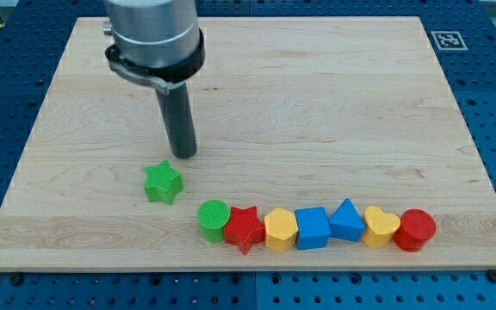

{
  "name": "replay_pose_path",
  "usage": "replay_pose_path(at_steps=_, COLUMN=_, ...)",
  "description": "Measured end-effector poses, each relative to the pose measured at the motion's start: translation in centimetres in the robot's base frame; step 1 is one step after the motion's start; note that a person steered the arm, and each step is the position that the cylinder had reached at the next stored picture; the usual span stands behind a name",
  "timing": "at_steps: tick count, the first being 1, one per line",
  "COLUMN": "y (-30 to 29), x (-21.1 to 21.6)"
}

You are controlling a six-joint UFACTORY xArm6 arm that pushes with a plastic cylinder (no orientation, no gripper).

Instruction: Move the green star to the green circle

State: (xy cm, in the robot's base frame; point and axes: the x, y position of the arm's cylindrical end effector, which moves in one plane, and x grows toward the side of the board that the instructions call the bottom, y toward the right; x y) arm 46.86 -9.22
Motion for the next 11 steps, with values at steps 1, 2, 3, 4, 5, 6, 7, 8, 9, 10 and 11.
replay_pose_path(at_steps=1, y=-0.5, x=-0.1)
replay_pose_path(at_steps=2, y=-0.5, x=1.4)
replay_pose_path(at_steps=3, y=-0.5, x=2.8)
replay_pose_path(at_steps=4, y=-0.5, x=4.1)
replay_pose_path(at_steps=5, y=-0.6, x=5.2)
replay_pose_path(at_steps=6, y=-0.9, x=6.3)
replay_pose_path(at_steps=7, y=-1.4, x=7.5)
replay_pose_path(at_steps=8, y=-2.1, x=8.1)
replay_pose_path(at_steps=9, y=-3.5, x=6.4)
replay_pose_path(at_steps=10, y=-6.3, x=5.1)
replay_pose_path(at_steps=11, y=-9.7, x=5.3)
